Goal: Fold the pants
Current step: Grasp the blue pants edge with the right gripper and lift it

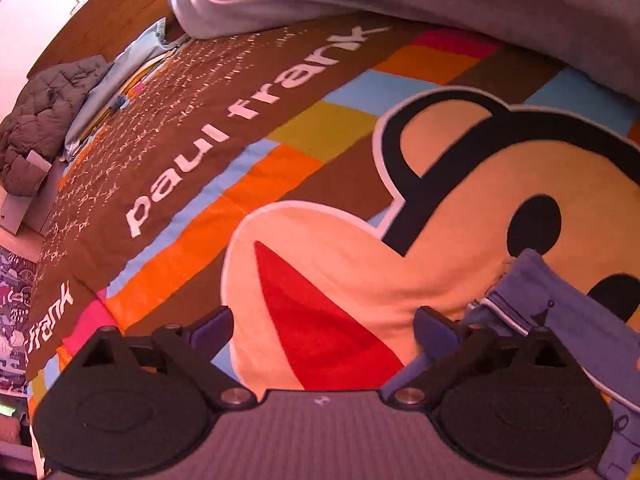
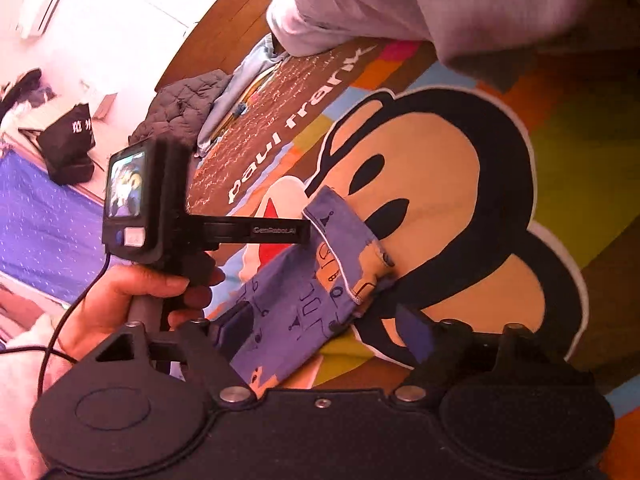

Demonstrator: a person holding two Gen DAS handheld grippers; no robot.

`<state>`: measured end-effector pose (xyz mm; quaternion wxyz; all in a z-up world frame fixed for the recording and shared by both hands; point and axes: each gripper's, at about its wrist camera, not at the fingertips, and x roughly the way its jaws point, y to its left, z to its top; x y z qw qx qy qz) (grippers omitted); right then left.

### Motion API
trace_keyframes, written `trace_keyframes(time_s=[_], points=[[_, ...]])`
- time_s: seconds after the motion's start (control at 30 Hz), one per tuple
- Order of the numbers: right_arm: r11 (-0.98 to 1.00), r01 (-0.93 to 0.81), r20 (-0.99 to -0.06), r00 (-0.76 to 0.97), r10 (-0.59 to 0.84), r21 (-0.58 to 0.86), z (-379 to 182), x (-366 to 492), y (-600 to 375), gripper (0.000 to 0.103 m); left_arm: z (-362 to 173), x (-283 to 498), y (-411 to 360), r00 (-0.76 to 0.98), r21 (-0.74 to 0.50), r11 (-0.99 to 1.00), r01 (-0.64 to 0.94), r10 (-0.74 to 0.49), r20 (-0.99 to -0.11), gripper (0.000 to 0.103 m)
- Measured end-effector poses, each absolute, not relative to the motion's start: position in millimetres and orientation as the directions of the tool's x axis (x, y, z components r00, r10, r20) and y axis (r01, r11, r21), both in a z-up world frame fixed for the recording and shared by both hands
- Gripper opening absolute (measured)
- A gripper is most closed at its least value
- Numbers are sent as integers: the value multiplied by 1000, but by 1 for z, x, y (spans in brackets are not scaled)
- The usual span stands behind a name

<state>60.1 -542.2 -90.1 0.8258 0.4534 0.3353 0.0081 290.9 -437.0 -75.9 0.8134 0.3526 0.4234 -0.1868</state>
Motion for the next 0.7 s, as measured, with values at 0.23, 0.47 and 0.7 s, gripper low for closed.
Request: trace_keyframes(time_s=[0.23, 0.47, 0.7], points=[[538, 323, -542, 777, 319, 779, -97, 67, -545, 70, -54, 283, -436, 469, 286, 748, 599, -38, -882, 103], [558, 330, -553, 780, 292, 761, -95, 65, -541, 70, -51, 276, -441, 479, 315, 714, 625, -32, -877, 103], [512, 355, -542, 793, 278, 782, -99, 64, -544, 69, -31, 278, -436, 399, 199, 776, 599, -73, -914, 99]])
